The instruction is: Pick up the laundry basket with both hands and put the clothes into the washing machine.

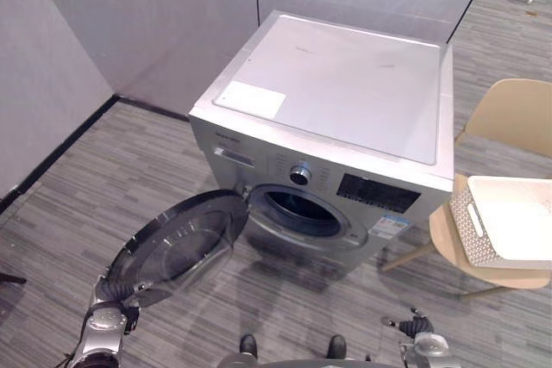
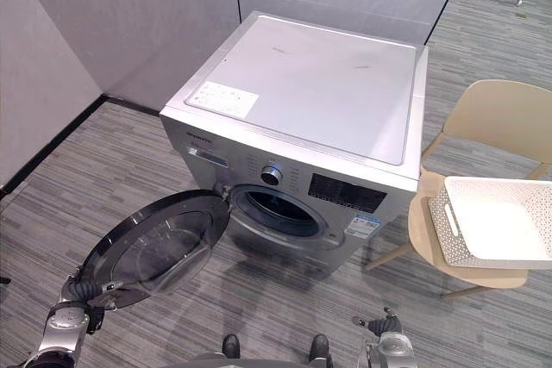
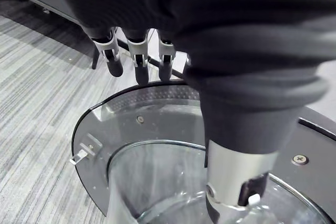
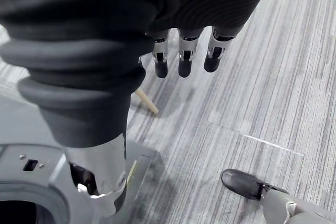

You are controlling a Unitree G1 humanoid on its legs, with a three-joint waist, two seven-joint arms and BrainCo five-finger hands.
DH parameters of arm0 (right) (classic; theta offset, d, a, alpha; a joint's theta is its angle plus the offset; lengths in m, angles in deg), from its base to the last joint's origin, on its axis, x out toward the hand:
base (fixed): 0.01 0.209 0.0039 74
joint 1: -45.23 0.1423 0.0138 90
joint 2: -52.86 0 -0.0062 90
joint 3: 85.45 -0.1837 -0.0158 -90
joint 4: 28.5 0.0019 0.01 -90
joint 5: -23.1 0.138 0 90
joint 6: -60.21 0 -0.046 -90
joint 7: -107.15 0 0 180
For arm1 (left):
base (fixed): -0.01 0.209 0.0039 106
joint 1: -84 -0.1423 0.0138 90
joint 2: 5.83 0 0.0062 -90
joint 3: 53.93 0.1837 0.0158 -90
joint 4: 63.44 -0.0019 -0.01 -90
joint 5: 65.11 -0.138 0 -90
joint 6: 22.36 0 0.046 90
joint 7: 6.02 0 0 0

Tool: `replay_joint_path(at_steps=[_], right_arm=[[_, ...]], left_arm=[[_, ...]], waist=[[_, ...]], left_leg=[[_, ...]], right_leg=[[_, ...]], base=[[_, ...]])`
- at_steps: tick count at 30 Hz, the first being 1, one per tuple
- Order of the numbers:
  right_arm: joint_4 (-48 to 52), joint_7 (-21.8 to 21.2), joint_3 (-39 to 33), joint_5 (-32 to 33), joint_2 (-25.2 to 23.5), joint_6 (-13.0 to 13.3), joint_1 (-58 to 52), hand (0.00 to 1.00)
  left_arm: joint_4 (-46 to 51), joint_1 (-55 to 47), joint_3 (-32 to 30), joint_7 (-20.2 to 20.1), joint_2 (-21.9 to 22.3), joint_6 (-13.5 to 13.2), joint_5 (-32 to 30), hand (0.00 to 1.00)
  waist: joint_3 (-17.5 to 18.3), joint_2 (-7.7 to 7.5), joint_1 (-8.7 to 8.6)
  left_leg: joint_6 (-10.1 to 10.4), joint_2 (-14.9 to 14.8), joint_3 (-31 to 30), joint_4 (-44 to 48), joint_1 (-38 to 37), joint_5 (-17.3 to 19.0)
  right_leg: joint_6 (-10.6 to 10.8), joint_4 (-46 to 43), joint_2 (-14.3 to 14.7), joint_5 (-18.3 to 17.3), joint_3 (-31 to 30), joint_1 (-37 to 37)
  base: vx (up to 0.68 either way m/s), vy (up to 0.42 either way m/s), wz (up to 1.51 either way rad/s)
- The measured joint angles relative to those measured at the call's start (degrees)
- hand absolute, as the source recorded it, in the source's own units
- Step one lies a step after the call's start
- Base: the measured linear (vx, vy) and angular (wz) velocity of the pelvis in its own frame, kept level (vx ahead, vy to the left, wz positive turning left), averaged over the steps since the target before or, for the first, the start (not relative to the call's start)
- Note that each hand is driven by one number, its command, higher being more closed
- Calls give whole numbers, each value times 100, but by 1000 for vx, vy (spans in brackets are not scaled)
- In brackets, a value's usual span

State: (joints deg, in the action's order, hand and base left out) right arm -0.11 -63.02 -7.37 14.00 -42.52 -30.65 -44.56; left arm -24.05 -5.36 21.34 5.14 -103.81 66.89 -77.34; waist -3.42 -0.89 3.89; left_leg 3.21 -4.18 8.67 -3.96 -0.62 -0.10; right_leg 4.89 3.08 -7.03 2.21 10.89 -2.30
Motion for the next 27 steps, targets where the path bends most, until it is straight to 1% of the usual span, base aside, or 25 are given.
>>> replay_joint_path(at_steps=[4, 8, 11, 12, 14, 15, 16, 17, 18, 19, 20, 21, 22, 23, 24, 25, 27], right_arm=[[0, 0, -5, -4, -4, -5, -22, 0], [1, 2, -16, -5, -4, -4, 13, 0], [6, 7, -14, -8, -5, -4, 64, 0], [14, 10, -11, -10, -8, -4, 114, 0], [38, 19, -5, -15, -18, -5, 243, 0], [117, 24, -2, -26, -22, -11, 308, 0], [296, 31, 3, -50, -22, -15, 349, 0], [325, 32, 14, -53, -24, -19, 359, 0], [373, 38, 93, -53, -42, -26, 377, 0], [403, 48, 134, -56, -53, -23, 355, 0], [442, 70, 192, -57, -77, -20, 338, 0], [465, 92, 214, -57, -78, -21, 344, 0], [472, 145, 249, -59, -84, -24, 348, 0], [471, 173, 242, -56, -102, -30, 329, 0], [469, 204, 227, -54, -104, -32, 322, 0], [448, 254, 177, -53, -103, -58, 312, 0], [440, 264, 47, -50, -123, -72, 348, 0]], left_arm=[[53, -127, 182, 61, 48, -46, -198, 0], [59, -189, 216, 88, 75, -56, -202, 0], [204, -271, 317, 154, 130, 18, -195, 0], [387, -355, 321, 156, 148, 51, -190, 0], [648, -479, 322, 186, 225, 63, -182, 0], [780, -499, 323, 232, 284, 87, -155, 0], [939, -509, 327, 289, 392, 106, -20, 0], [991, -522, 335, 300, 478, 118, 46, 0], [1116, -607, 418, 348, 589, 145, 94, 0], [1172, -652, 545, 312, 599, 146, 121, 0], [1256, -665, 952, 329, 693, 163, 149, 0], [1285, -661, 956, 387, 763, 163, 163, 0], [1408, -662, 980, 427, 915, 156, 172, 0], [1475, -587, 1135, 433, 928, 152, 207, 0], [1475, -496, 1234, 450, 931, 154, 265, 0], [1474, -320, 1364, 481, 981, 161, 335, 0], [1472, -250, 1541, 533, 1024, 221, 520, 0]], waist=[[-11, 30, -4], [-9, 32, -4], [-15, 33, -2], [-56, 32, -3], [-140, 46, 9], [-216, 76, 11], [-322, 154, 11], [-341, 175, 12], [-358, 176, 12], [-376, 147, 12], [-350, 189, 9], [-347, 189, 16], [-349, 196, 21], [-348, 211, 2], [-358, 233, -14], [-403, 289, -10], [-410, 361, -15]], left_leg=[[26, 20, -10, 0, -1, 18], [10, 19, -21, 5, -1, 7], [0, 20, -13, 32, 54, -1], [-5, 19, 3, 104, 132, 13], [-17, -3, 35, 425, 403, 130], [-27, -27, 43, 718, 595, 256], [-63, -61, 37, 1183, 850, 454], [-70, -61, 35, 1284, 904, 500], [-71, -40, 39, 1324, 916, 516], [-70, -25, 40, 1315, 915, 516], [-50, 10, 29, 1263, 970, 518], [-34, 25, 28, 1234, 1005, 499], [-53, 43, 0, 1141, 1100, 402], [-59, 116, -80, 1033, 1230, 264], [-71, 147, -105, 982, 1297, 187], [-65, 195, -128, 827, 1323, 30], [-60, 232, -101, 609, 1261, -97]], right_leg=[[14, 0, -24, 6, -13, -33], [25, 2, -24, 12, -11, -30], [41, -4, -25, 26, -27, -84], [42, -17, -28, 47, -52, -147], [37, -223, -44, 42, -138, -360], [35, -447, -68, -23, -167, -519], [42, -808, -111, -142, -192, -734], [51, -894, -128, -177, -216, -778], [73, -944, -155, -193, -269, -796], [82, -933, -168, -195, -282, -792], [142, -771, -199, -109, -279, -774], [175, -648, -210, -44, -270, -753], [218, -319, -223, 138, -236, -697], [219, 25, -244, 322, -140, -656], [193, 154, -256, 390, -79, -638], [210, 260, -297, 468, 16, -642], [206, 216, -325, 470, -5, -689]], base=[[-33, -1, 0], [0, 0, 0], [-7, -3, -1], [-41, -5, -9], [-43, 0, -12], [-80, 8, -8], [-87, 12, -4], [-129, 26, -2], [-80, 28, 1], [-128, 43, 4], [-109, 38, 7], [-111, 35, 15], [-114, 14, 33], [-114, 10, 47], [-135, 16, 64], [-87, 23, 47], [-92, 35, 17]])
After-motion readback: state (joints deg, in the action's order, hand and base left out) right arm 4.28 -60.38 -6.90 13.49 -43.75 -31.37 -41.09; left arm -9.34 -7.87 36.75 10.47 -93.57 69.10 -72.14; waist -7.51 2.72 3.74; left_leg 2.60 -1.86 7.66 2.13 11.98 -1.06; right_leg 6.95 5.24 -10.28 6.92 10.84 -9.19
